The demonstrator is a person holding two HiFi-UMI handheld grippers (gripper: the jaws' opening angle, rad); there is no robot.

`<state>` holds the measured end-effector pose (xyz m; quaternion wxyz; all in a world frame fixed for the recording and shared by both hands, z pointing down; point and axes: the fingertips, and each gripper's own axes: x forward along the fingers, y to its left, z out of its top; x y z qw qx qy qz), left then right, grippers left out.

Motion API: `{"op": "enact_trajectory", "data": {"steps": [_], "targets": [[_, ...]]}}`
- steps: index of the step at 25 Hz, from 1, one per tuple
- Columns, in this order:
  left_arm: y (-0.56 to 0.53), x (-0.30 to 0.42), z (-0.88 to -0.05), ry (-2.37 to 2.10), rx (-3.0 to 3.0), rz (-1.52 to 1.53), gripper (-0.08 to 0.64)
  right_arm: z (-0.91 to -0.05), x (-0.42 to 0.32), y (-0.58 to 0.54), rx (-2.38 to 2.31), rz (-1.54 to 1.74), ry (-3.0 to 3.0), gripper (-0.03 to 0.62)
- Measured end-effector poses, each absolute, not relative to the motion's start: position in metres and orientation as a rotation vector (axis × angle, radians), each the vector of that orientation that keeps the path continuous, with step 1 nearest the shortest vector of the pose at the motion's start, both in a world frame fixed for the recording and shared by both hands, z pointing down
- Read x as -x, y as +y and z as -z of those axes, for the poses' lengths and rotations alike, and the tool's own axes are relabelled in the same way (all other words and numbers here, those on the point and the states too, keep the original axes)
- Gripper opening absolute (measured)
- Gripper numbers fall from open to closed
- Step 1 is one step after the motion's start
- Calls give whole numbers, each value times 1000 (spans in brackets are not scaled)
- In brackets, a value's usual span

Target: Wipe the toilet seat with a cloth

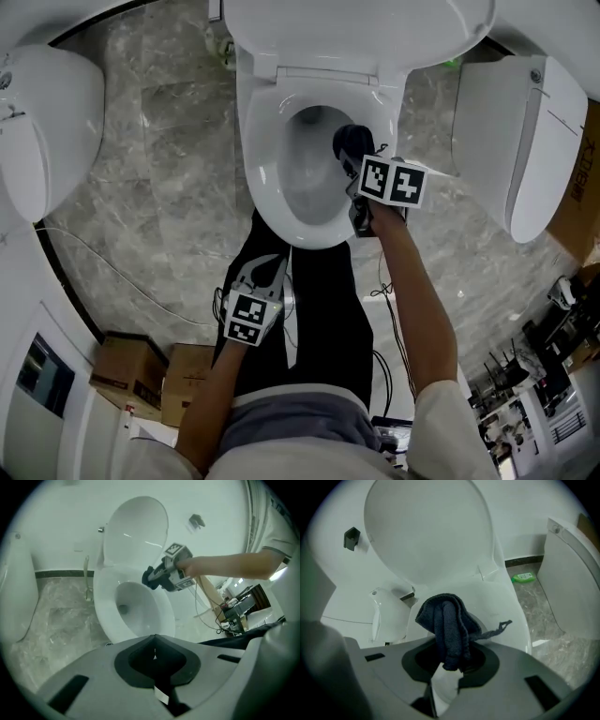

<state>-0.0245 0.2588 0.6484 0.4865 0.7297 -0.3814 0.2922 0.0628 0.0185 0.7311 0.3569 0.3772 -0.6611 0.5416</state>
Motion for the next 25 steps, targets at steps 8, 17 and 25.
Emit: {"op": "enact_trajectory", "data": {"steps": [8, 17, 25], "targets": [[242, 29, -611, -1069, -1765, -578, 9, -759, -48, -20, -932, -1380, -1647, 74], [246, 43, -610, -1104, -1709, -546, 9, -772, -32, -44, -886, -1312, -1597, 74], [248, 50, -607, -1079, -1724, -520, 9, -774, -7, -46, -855, -1238, -1586, 74]]}}
